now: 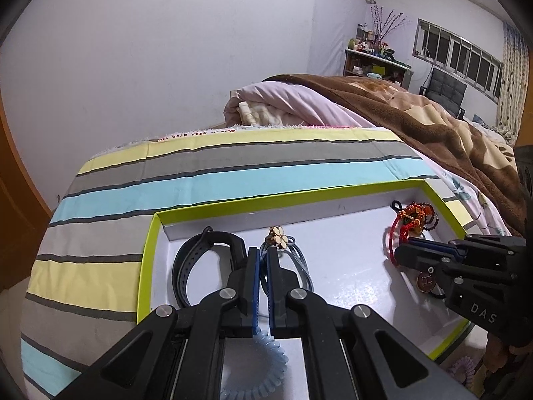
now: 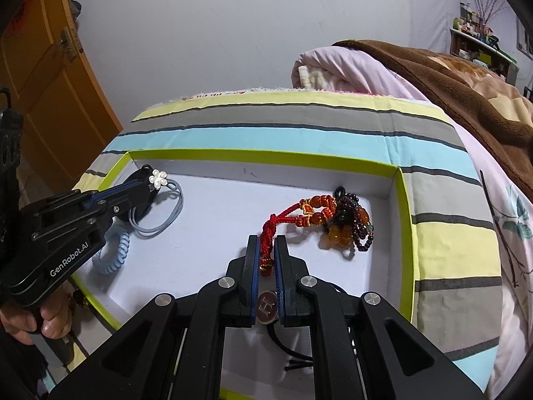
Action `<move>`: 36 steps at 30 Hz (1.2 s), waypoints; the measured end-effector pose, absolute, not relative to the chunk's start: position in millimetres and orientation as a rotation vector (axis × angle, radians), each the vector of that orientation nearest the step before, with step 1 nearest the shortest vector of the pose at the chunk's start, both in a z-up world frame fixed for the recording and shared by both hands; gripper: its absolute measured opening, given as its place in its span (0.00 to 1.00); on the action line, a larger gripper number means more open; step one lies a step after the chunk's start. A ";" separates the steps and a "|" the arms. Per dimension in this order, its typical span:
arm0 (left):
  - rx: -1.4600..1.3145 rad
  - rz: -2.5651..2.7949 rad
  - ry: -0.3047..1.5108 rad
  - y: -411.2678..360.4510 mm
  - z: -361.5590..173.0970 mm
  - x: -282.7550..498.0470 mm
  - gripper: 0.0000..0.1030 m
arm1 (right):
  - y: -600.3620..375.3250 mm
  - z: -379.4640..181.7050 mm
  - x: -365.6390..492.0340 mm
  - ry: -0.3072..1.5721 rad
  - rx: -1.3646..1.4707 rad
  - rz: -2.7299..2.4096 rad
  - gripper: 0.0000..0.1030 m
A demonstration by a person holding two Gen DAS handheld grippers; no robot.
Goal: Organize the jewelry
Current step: 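Carry the grey hair tie and red cord into the green box and open both tools, then withdraw both tools from the green box back over the remaining jewelry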
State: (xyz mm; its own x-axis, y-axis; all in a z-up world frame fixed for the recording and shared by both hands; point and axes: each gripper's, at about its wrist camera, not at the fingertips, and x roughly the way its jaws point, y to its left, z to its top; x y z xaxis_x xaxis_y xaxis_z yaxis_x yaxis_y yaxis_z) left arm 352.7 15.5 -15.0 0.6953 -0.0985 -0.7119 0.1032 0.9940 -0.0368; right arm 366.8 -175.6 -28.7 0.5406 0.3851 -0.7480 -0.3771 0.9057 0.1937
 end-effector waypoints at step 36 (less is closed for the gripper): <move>-0.048 -0.113 0.613 17.6 45.6 164.2 0.06 | -192.5 32.4 185.8 0.669 -0.031 0.476 0.13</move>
State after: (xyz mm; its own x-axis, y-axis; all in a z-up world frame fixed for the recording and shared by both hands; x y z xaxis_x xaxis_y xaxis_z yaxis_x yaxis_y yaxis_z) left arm 164.2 17.6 45.6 0.8119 -0.1197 -0.5714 0.0914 0.9927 -0.0781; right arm 185.8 -192.5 32.4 0.6817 0.4142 -0.6030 -0.4341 0.8925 0.1223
